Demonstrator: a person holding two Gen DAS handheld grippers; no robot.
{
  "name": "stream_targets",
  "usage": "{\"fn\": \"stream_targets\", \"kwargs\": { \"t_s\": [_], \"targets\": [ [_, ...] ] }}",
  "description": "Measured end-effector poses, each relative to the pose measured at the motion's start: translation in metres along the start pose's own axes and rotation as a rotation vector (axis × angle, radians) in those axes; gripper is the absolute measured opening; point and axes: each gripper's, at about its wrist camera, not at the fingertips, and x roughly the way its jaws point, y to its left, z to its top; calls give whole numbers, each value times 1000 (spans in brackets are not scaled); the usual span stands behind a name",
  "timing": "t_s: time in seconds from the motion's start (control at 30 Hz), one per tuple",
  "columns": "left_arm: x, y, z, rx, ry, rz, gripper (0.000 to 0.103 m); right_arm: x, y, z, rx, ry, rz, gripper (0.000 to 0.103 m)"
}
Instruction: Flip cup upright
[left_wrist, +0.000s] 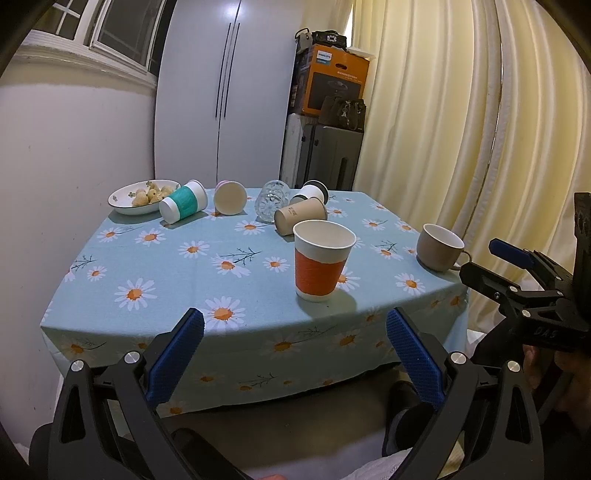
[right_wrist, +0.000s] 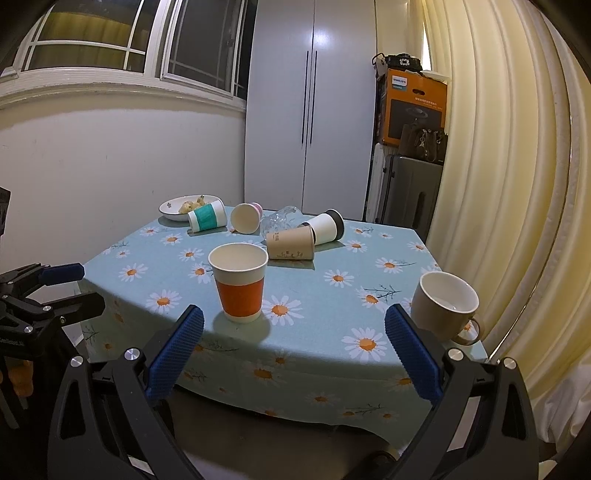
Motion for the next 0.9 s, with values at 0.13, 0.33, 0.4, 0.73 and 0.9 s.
{"fn": "stream_targets", "kwargs": {
  "t_s": [0.13, 0.33, 0.4, 0.73, 0.9],
  "targets": [
    [0, 0, 0, -2, 1, -1, 96, 1, 1, -1, -5, 4, -1, 97],
    [-1, 0, 0, -1, 2, 0, 96, 2, 3, -1, -13, 4, 1, 97],
    [-1, 0, 0, 0, 3, -1, 96, 2, 3, -1, -12, 5, 1, 97],
    [2, 0, 0, 3, 8, -1, 96, 3, 4, -1, -14, 7, 2, 97],
    [2, 0, 0, 3, 7, -2, 96, 3, 4, -1, -13, 9, 4, 97]
  ]
}}
